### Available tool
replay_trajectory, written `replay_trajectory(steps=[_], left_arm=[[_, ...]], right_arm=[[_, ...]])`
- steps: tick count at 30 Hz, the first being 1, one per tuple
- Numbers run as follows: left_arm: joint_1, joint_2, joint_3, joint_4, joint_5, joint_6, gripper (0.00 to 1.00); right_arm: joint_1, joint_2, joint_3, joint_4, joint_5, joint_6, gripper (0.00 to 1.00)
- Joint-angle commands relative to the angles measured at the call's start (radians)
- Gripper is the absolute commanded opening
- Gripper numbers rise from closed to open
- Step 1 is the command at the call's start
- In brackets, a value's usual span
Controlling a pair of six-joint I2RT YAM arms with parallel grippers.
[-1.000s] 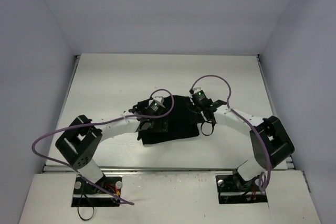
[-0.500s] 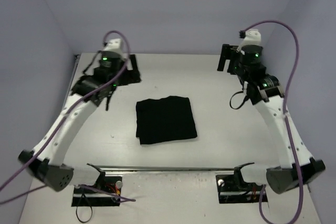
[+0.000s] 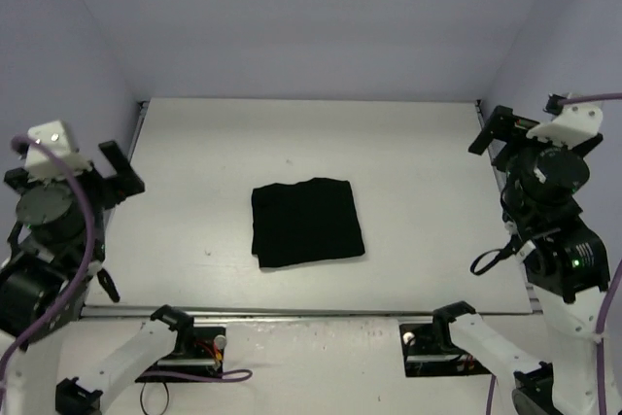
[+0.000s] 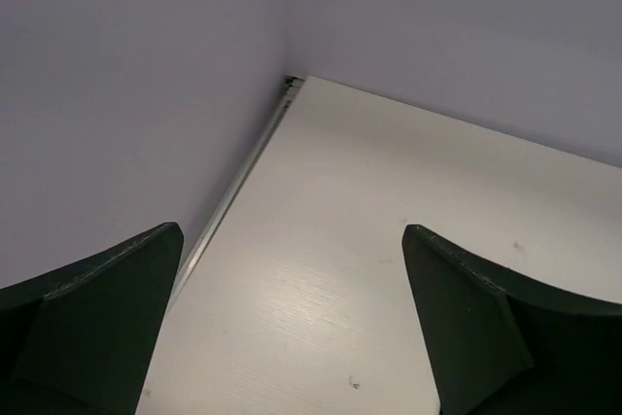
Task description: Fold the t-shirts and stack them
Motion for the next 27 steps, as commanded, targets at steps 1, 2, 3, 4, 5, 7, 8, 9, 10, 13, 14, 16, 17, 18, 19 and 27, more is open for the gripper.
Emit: replay_trajectory(steps=[1,2,3,4,5,7,8,9,10,13,14,16,17,18,19,27], left_arm=[[-0.002,-0.034,-0.035,-0.007,-0.139,0.067,0.97],[-0.001,-0.038,-0.036,-0.018,-0.143,0.069,0.97],[-0.002,-0.041,-0.036,-0.027,-0.145,0.069,0.98],[-0.002,-0.044,-0.036,-0.035,-0.148,0.067,0.98],[-0.002,-0.046,-0.037,-0.041,-0.15,0.063,0.97],[-0.002,-0.043,-0.044,-0.049,-0.175,0.049,0.97],[-0.002,-0.04,-0.048,-0.048,-0.193,0.039,0.97],[-0.002,-0.034,-0.049,-0.047,-0.205,0.026,0.97],[-0.002,-0.028,-0.047,-0.046,-0.208,0.011,0.97],[-0.001,-0.006,-0.036,-0.05,-0.191,-0.008,0.97],[-0.002,-0.003,-0.034,-0.051,-0.184,-0.015,0.97],[-0.002,-0.007,-0.035,-0.051,-0.156,-0.022,0.98],[-0.002,-0.013,-0.038,-0.05,-0.143,-0.024,0.98],[-0.002,-0.017,-0.044,-0.048,-0.131,-0.025,0.97],[-0.002,-0.022,-0.047,-0.047,-0.129,-0.03,0.97],[-0.002,-0.026,-0.039,-0.051,-0.123,-0.027,0.98]], right_arm=[[0.001,-0.004,-0.024,0.038,0.08,-0.021,1.0],[0.0,-0.006,-0.028,0.037,0.078,-0.02,1.0],[0.0,-0.008,-0.029,0.037,0.072,-0.018,1.0],[0.001,-0.011,-0.031,0.037,0.065,-0.014,1.0],[0.001,-0.013,-0.037,0.037,0.057,-0.006,1.0],[0.001,-0.018,-0.047,0.037,0.038,0.004,1.0],[0.001,-0.021,-0.051,0.037,0.029,0.009,1.0],[0.001,-0.023,-0.056,0.037,0.023,0.013,1.0],[0.001,-0.026,-0.059,0.037,0.02,0.015,1.0],[0.001,-0.033,-0.063,0.036,0.012,0.014,1.0],[0.001,-0.038,-0.063,0.037,0.004,0.011,1.0],[0.003,-0.046,-0.064,0.037,-0.006,0.0,1.0],[0.006,-0.049,-0.065,0.037,-0.01,-0.007,1.0],[0.009,-0.049,-0.066,0.037,-0.004,-0.01,1.0],[0.011,-0.048,-0.063,0.037,-0.003,-0.011,1.0],[0.028,-0.044,-0.031,0.037,0.014,-0.027,1.0]])
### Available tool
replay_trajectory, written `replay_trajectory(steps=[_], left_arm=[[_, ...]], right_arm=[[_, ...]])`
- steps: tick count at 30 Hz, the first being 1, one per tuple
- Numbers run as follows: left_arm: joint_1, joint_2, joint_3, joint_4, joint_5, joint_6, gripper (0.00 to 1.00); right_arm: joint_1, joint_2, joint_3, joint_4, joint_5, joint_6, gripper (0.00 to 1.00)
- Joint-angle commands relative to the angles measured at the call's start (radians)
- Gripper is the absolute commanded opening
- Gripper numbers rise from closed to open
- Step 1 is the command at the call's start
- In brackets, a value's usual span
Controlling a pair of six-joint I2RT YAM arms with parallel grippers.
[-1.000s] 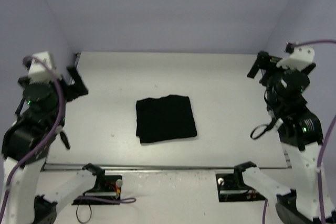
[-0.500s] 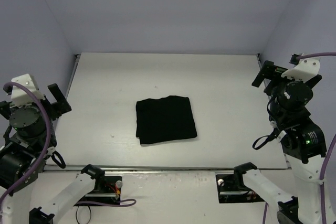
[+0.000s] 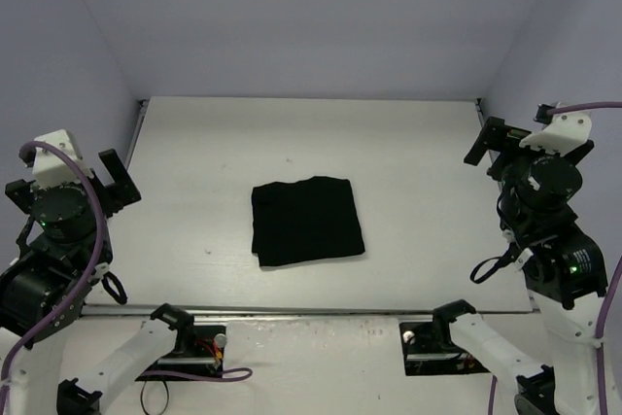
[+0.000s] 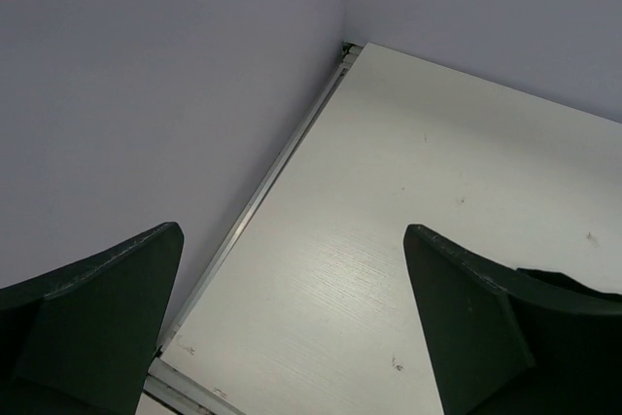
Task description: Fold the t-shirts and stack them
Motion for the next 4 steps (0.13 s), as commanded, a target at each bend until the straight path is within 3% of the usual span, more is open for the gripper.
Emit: replay_trajectory(steps=[1,4], left_arm=[[-0.002,0.008,0.02,0.027,0.006,-0.005,0.98],[-0.001,0.0,0.014,0.026,0.009,0.003,0.97]], right_arm=[[0.01,0.011,0.035,0.062,0.016,-0.017,1.0],[0.01,0.01,0.032,0.062,0.015,-0.015,1.0]])
